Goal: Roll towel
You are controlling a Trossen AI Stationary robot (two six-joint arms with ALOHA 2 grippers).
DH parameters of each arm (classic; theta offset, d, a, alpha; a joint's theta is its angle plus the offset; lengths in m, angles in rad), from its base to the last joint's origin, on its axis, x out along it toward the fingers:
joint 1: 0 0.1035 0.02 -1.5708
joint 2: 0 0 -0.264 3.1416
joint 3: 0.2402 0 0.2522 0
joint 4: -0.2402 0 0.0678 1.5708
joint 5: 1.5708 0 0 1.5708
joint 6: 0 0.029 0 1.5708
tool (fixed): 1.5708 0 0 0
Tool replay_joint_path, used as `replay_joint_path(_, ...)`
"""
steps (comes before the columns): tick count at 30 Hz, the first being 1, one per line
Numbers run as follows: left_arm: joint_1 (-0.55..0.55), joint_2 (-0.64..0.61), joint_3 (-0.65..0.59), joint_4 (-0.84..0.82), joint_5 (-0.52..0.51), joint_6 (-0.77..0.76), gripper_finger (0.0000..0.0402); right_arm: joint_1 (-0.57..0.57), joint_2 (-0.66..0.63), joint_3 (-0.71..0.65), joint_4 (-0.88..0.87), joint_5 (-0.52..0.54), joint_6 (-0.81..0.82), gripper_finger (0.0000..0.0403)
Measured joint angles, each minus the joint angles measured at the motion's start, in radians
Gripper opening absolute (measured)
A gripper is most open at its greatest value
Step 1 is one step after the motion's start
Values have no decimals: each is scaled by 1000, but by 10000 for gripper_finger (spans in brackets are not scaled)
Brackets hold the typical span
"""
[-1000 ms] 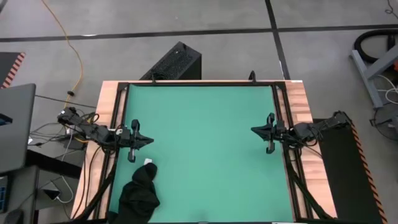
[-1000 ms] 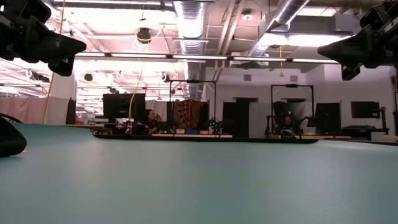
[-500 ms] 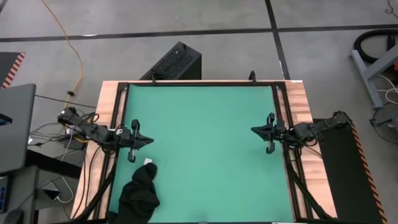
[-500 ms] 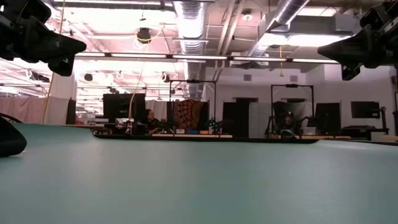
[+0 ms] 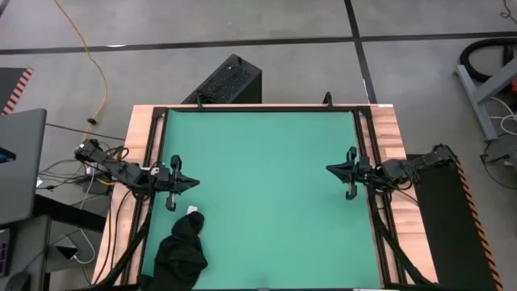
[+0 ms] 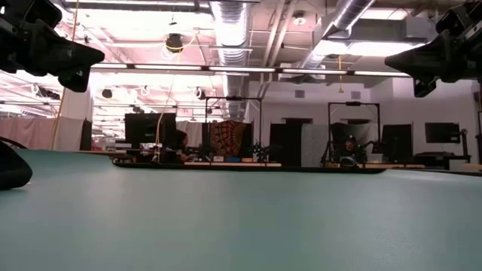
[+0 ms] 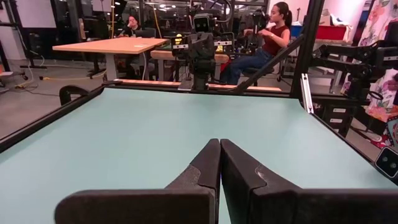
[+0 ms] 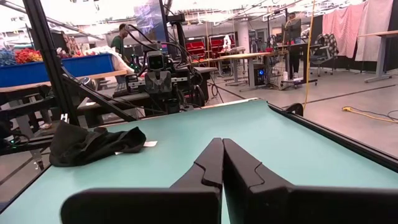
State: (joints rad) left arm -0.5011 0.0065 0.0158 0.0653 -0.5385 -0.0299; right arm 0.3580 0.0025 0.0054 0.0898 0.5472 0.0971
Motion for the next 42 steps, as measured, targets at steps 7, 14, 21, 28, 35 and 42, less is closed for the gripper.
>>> replay_joint_path(7,0,0,0,0,0,0,0,0,0,0,0,0,0,23)
replay_joint_path(14,0,0,0,0,0,0,0,0,0,0,2,1,0,23)
replay_joint_path(21,0,0,0,0,0,0,0,0,0,0,4,1,67,23)
replay_joint_path(28,0,0,0,0,0,0,0,0,0,0,10,1,87,23)
replay_joint_path(35,0,0,0,0,-15,29,0,0,0,0,14,2,60,23)
replay_joint_path(42,0,0,0,5,-52,3,0,0,0,0,19,2,10,23)
